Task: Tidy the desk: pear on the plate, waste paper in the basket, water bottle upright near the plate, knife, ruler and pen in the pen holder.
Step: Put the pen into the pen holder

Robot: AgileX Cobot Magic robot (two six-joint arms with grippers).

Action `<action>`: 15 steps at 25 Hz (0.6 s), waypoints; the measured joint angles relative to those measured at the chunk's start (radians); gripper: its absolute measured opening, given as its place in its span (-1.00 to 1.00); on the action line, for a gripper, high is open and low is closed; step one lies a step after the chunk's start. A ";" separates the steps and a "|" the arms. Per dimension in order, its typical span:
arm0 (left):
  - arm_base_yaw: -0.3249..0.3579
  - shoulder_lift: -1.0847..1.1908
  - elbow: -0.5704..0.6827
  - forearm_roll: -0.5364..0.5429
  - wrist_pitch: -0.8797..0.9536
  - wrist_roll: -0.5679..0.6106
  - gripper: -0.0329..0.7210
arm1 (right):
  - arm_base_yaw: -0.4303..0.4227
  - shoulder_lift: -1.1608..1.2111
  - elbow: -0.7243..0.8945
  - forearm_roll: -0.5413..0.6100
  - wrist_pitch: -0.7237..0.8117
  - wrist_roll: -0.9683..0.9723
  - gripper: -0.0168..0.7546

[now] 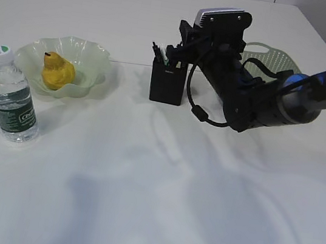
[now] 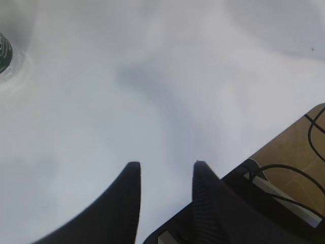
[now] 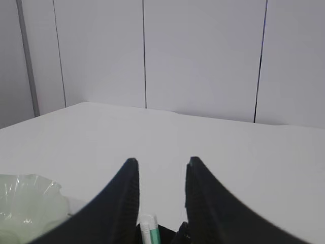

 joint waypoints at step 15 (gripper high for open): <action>0.000 0.000 0.000 0.000 -0.002 0.000 -0.28 | 0.000 -0.030 0.000 0.000 0.010 -0.008 -0.24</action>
